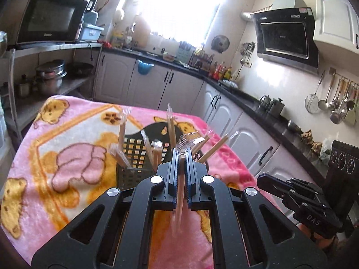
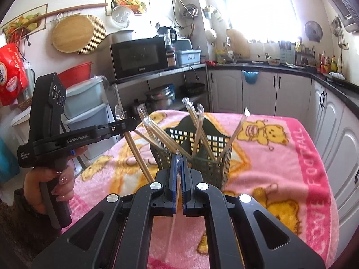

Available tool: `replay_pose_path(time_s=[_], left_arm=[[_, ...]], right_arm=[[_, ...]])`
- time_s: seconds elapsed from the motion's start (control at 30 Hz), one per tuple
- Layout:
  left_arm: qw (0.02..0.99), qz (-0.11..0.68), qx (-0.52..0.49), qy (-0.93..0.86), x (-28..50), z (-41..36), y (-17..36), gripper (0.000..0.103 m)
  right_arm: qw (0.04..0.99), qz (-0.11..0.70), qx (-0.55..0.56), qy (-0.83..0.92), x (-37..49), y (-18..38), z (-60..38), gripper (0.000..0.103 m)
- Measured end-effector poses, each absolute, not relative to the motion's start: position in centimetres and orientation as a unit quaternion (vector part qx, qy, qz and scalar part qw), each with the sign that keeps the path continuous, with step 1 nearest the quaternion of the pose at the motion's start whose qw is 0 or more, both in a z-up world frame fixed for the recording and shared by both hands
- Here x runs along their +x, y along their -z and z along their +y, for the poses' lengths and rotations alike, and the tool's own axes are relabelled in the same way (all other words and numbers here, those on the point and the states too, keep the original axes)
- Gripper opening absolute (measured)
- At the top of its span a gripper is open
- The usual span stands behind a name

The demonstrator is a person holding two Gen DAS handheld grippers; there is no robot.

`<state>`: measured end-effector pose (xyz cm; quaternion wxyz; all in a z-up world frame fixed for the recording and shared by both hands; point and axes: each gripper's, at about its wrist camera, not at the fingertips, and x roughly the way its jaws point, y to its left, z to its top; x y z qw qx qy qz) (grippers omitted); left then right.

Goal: Organize utensils
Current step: 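Lift chopsticks with the left tool over the caddy while the right tool carries its own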

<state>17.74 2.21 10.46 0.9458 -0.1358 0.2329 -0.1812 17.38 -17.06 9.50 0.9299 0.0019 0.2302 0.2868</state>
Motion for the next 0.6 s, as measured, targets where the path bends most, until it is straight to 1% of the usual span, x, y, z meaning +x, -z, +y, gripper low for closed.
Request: replay_pose_path(time_s=[0.6], left_arm=[[0.957, 0.168, -0.135, 0.194, 16.7, 2.0, -15.4, 0.003]], right_arm=[[0.942, 0.156, 0.002, -0.298, 16.9, -14.5, -16.6, 0.003]])
